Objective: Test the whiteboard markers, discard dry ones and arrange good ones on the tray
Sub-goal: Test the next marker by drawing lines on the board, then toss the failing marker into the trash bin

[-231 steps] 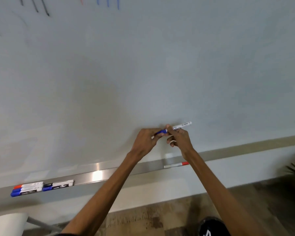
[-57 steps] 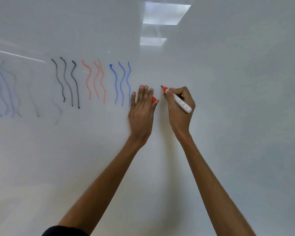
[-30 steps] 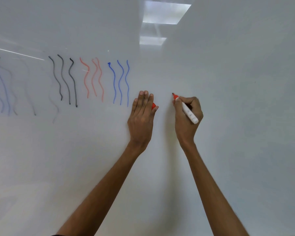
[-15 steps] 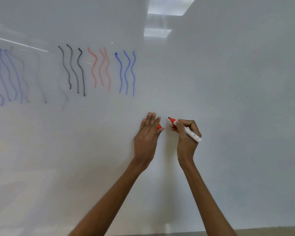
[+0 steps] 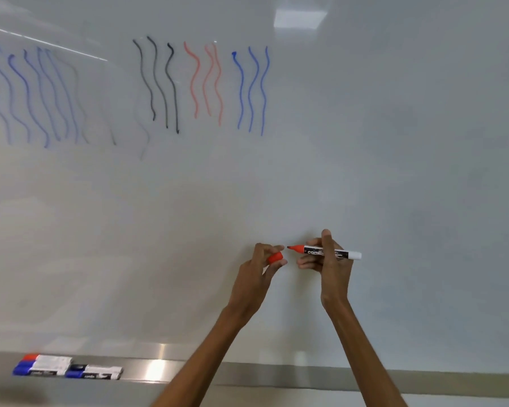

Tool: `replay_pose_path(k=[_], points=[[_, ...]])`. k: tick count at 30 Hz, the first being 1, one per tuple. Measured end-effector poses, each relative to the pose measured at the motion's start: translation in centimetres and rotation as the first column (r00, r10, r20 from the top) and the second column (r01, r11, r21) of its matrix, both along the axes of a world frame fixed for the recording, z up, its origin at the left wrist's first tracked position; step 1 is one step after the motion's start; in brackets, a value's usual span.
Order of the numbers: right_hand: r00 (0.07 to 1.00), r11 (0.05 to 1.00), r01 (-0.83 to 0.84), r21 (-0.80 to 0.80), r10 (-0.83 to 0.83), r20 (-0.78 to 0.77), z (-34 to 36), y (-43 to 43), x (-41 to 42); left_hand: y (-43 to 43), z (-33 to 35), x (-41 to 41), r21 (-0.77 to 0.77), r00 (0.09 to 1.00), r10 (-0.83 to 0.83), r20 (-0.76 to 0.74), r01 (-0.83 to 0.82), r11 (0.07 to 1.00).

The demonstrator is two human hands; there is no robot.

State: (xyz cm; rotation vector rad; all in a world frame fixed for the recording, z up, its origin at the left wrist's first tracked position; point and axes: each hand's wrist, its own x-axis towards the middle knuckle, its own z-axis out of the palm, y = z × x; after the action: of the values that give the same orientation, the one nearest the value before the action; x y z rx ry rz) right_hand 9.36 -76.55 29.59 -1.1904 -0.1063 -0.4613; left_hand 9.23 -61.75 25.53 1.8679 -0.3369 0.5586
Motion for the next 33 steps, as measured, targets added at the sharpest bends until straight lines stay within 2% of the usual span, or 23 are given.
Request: replay_pose_path(k=[5, 11, 19, 23, 28, 33], points=[[0.995, 1.000, -0.013, 0.003, 0.013, -0.099, -3.0, 0.8, -0.4, 1.6, -2.7, -0.4, 0.091, 1.000, 0.023, -0.016, -0.021, 0.996], [0.988, 0.998, -0.034, -0.048, 0.026, -0.150, -5.0, 1.4, -0.8, 2.4, -4.2, -0.7, 0.077, 0.999, 0.031, -0.028, -0.029, 0.997], [0.979, 0.995, -0.053, -0.089, 0.034, -0.202, -6.7, 1.8, -0.9, 2.1, -5.3, -0.9, 0.143, 0.984, -0.145, -0.101, 0.159, 0.977], [0.969, 0.993, -0.019, -0.115, -0.010, -0.247, -7.8, 1.6, -0.8, 2.3, -5.7, -0.6, 0.324, 0.961, -0.236, -0.146, 0.272, 0.906], [0.950, 0.991, 0.010, -0.136, -0.052, -0.307, -8.1, 1.3, -0.5, 1.9, -6.0, -0.9, 0.437, 0.957, -0.210, -0.199, 0.279, 0.855], [0.924, 0.994, 0.022, -0.108, -0.062, -0.376, -7.9, 1.7, -0.7, 1.2, -5.7, -1.4, 0.411, 0.928, -0.251, -0.277, 0.350, 0.842]])
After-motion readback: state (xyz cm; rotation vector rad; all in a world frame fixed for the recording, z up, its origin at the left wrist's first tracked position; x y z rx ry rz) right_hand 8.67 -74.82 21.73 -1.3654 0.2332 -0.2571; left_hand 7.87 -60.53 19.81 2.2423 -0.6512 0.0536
